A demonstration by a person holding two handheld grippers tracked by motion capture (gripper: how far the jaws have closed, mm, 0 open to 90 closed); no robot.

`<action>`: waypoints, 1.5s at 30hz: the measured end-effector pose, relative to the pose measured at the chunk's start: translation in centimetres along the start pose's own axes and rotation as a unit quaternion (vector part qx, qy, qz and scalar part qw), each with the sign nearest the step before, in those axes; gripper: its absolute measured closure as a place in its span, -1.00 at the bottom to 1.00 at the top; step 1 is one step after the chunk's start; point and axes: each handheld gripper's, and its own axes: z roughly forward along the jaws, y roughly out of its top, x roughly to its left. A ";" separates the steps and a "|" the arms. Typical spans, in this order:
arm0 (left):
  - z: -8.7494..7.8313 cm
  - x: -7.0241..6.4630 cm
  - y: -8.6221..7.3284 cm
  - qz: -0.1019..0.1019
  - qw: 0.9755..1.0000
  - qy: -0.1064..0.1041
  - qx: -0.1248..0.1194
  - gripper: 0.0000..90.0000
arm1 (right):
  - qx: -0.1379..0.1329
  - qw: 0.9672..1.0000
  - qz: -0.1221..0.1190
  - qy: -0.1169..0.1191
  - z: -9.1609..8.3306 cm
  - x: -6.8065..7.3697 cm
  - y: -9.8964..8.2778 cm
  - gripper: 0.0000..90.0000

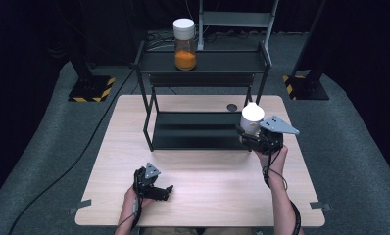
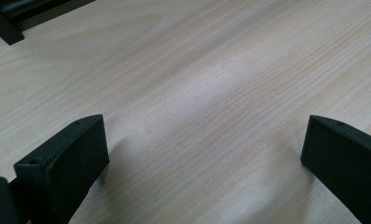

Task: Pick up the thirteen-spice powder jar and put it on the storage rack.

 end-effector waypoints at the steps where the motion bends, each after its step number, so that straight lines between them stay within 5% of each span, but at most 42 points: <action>1: 0.0 0.0 0.0 0.000 1.000 0.000 0.000 -1.00 | 0.000 1.000 -0.001 0.000 0.1 0.0 0.1 -0.33; 45: 0.0 0.1 0.0 0.000 1.000 -0.002 0.000 -1.00 | -0.031 0.999 -0.010 -0.003 2.0 -1.5 6.7 -0.33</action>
